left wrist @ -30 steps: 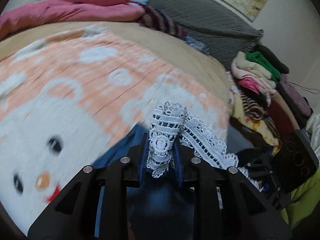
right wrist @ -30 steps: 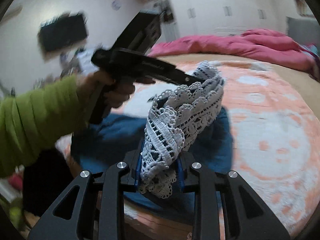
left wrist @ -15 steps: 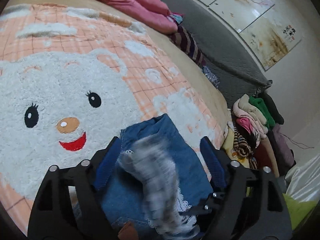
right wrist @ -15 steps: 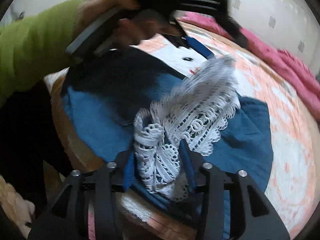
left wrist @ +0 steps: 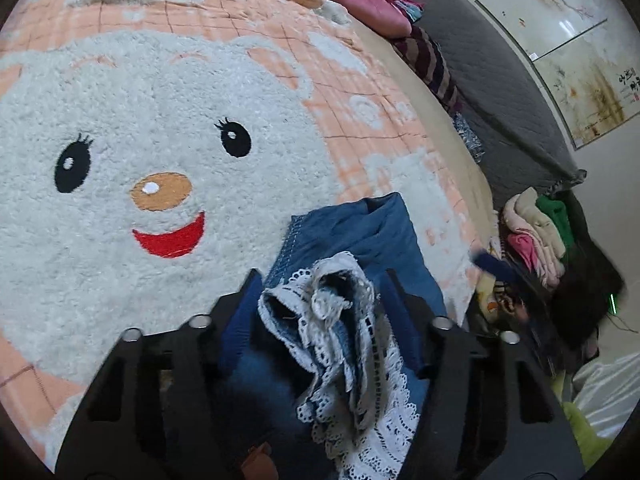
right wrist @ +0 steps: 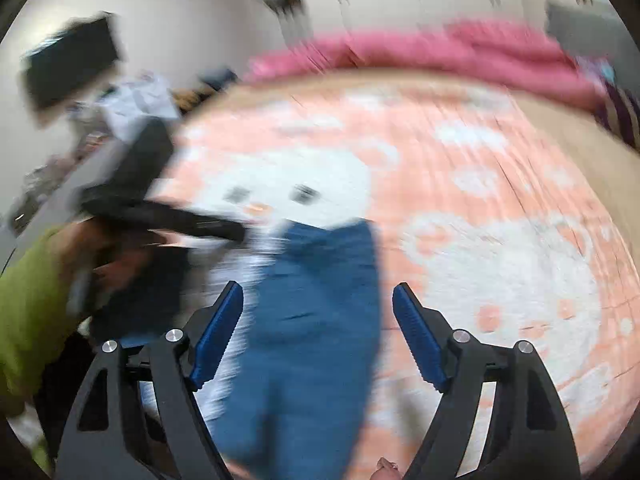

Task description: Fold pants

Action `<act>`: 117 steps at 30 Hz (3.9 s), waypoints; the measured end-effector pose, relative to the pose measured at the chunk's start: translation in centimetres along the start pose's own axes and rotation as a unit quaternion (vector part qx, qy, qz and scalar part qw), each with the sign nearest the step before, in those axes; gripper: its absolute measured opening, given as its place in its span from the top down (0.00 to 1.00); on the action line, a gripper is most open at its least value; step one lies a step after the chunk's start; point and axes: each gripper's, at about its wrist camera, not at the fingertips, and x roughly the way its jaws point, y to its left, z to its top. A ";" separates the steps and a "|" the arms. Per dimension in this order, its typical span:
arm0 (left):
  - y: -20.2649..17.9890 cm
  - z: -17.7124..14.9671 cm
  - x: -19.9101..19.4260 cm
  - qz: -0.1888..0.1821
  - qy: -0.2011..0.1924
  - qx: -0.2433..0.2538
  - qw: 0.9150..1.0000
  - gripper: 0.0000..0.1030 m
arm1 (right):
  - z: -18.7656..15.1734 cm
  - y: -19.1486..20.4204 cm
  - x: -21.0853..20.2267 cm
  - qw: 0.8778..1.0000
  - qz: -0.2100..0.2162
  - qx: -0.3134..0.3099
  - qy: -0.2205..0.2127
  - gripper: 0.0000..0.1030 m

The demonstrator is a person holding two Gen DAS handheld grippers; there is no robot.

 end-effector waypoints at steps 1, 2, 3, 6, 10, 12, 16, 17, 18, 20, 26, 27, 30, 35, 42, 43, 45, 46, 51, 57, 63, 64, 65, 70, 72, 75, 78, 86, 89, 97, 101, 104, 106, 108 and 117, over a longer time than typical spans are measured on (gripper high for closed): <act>-0.1 -0.1 0.0 0.002 0.001 0.002 1.000 0.66 | 1.1 -0.8 1.2 1.000 -0.005 0.004 0.018 0.26; -0.3 -0.2 0.0 0.007 -0.001 0.006 1.000 0.69 | 2.2 -1.5 2.5 1.000 0.000 0.009 0.029 0.26; -0.4 -0.2 -0.1 0.006 -0.002 0.009 1.000 0.74 | 3.1 -2.0 3.7 0.999 0.019 0.014 0.042 0.26; -0.9 -0.4 -0.7 -0.006 -0.010 0.017 1.000 0.78 | 4.3 -2.6 7.7 0.993 0.069 0.027 0.092 0.26; -1.3 -0.6 -1.4 -0.010 -0.012 0.022 1.000 0.79 | 4.1 -2.1 10.6 0.986 0.107 0.045 0.118 0.80; -1.4 -0.7 -1.6 -0.012 -0.012 0.022 1.000 0.79 | 3.8 -2.4 9.6 0.986 0.122 0.042 0.104 0.85; -1.7 -0.3 -1.1 0.012 -0.017 0.023 1.000 0.79 | 4.6 -3.3 6.3 0.993 0.100 0.050 0.047 0.86; -1.7 -0.1 -0.8 0.026 -0.017 0.021 0.999 0.79 | 4.6 -3.4 6.6 0.994 0.080 0.046 0.050 0.86; -1.6 0.0 -0.4 0.045 -0.016 0.020 0.999 0.79 | 4.5 -3.5 7.2 0.996 0.061 0.042 0.058 0.86; -1.3 0.0 0.6 0.065 -0.007 0.015 0.998 0.79 | 4.1 -3.7 8.7 0.995 0.047 0.046 0.076 0.84; -0.3 -0.3 0.9 0.089 -0.001 0.007 0.996 0.79 | 3.6 -3.9 9.6 0.997 0.023 0.038 0.068 0.52; -0.4 -0.4 0.6 0.088 -0.005 0.006 0.996 0.78 | 3.6 -4.3 9.0 0.997 0.025 0.047 0.056 0.45; -0.9 -0.7 -0.9 0.104 -0.021 0.010 0.994 0.68 | 3.4 -5.2 6.6 0.996 0.047 0.079 0.018 0.39; -2.5 -1.8 -3.6 0.172 -0.056 0.023 0.983 0.59 | 2.7 -4.5 4.8 0.997 0.050 0.066 0.010 0.33; -5.1 -7.4 -6.8 0.187 -0.111 -0.007 0.976 0.47 | 1.1 -0.5 1.3 0.998 0.070 0.005 0.000 0.17; -5.5 -8.3 -7.0 0.188 -0.118 -0.009 0.975 0.47 | 0.6 0.0 0.8 0.997 0.075 -0.002 -0.004 0.16; -6.4 -10.7 -7.3 0.189 -0.129 -0.012 0.973 0.46 | -0.7 0.9 0.2 0.997 0.075 -0.015 -0.004 0.15; -6.9 -11.7 -7.3 0.186 -0.133 -0.014 0.973 0.46 | -1.2 1.1 0.0 0.997 0.069 -0.019 -0.001 0.15; -8.5 -16.2 -5.1 0.170 -0.108 -0.015 0.979 0.46 | -4.3 1.6 -0.7 0.999 0.028 -0.023 0.021 0.13; -9.4 -17.4 -3.0 0.156 -0.094 -0.008 0.983 0.46 | -5.8 2.3 -0.7 0.999 0.024 -0.033 0.031 0.12; -8.9 -16.6 -1.4 0.161 -0.091 -0.034 0.982 0.65 | -6.4 1.8 -0.3 0.999 0.015 -0.033 0.041 0.12; -9.0 -16.5 -1.1 0.174 -0.088 -0.029 0.980 0.83 | -6.4 1.5 -0.1 0.998 0.011 -0.031 0.045 0.12; -9.1 -16.4 -0.7 0.178 -0.084 -0.027 0.980 0.87 | -6.4 1.5 -0.1 0.998 0.011 -0.031 0.045 0.12; -10.1 -17.0 -1.0 0.186 -0.072 -0.014 0.980 0.99 | -6.6 2.2 -0.7 0.997 0.028 -0.062 0.038 0.12; -10.8 -17.5 -1.3 0.194 -0.071 -0.003 0.978 0.99 | -6.6 2.7 -1.0 0.996 0.034 -0.079 0.032 0.12; -10.2 -17.9 -0.6 0.220 -0.067 -0.001 0.973 0.96 | -6.7 3.9 -1.0 0.992 0.045 -0.110 0.031 0.12; -9.0 -18.0 -0.5 0.210 -0.068 -0.017 0.975 0.95 | -7.1 5.0 -0.4 0.988 0.052 -0.141 0.044 0.20; -9.3 -17.9 -0.4 0.210 -0.070 -0.008 0.975 0.93 | -8.9 6.5 3.5 0.974 0.004 -0.197 0.114 0.32; -9.8 -18.3 -0.7 0.219 -0.073 -0.001 0.973 0.81 | -9.0 6.5 3.9 0.973 0.005 -0.197 0.117 0.31; -11.3 -18.4 -2.5 0.251 -0.096 0.017 0.963 0.58 | -8.2 6.6 1.6 0.979 0.013 -0.190 0.072 0.27; -11.9 -18.6 -3.4 0.264 -0.106 0.020 0.958 0.49 | -7.2 6.0 -0.1 0.986 0.038 -0.161 0.033 0.24; -12.0 -18.7 -3.8 0.271 -0.110 0.019 0.956 0.45 | -6.4 5.6 -0.2 0.989 0.042 -0.140 0.025 0.21; -12.2 -18.8 -4.1 0.274 -0.113 0.021 0.955 0.41 | -6.0 5.5 -0.3 0.989 0.045 -0.137 0.021 0.18; -12.3 -18.9 -4.4 0.277 -0.116 0.020 0.954 0.37 | -5.9 5.8 -0.6 0.989 0.045 -0.138 0.015 0.16; -11.6 -19.3 -5.4 0.287 -0.127 0.014 0.950 0.24 | -5.5 5.9 -0.4 0.991 0.063 -0.115 0.005 0.10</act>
